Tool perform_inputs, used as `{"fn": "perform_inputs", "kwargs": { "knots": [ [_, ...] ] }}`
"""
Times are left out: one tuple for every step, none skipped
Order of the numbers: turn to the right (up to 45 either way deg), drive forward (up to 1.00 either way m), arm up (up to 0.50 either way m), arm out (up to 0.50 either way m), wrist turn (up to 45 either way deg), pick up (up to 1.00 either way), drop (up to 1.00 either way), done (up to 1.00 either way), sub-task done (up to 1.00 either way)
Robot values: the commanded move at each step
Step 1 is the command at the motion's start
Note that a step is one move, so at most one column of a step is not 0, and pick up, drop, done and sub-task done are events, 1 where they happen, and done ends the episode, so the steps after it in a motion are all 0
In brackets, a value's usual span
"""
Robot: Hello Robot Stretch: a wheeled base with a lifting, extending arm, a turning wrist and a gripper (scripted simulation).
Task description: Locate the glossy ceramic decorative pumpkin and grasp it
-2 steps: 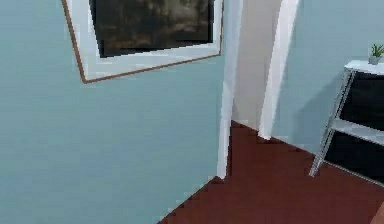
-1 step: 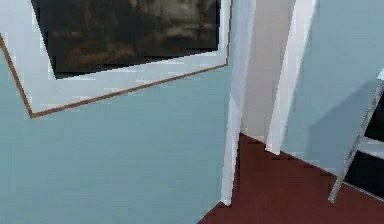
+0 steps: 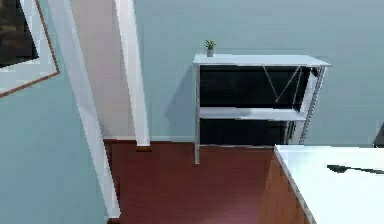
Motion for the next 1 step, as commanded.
{"fn": "perform_inputs", "kwargs": {
  "knots": [
    [0.0, 0.9, 0.0, 0.0, 0.0, 0.0, 0.0, 0.0, 0.0]
  ]
}}
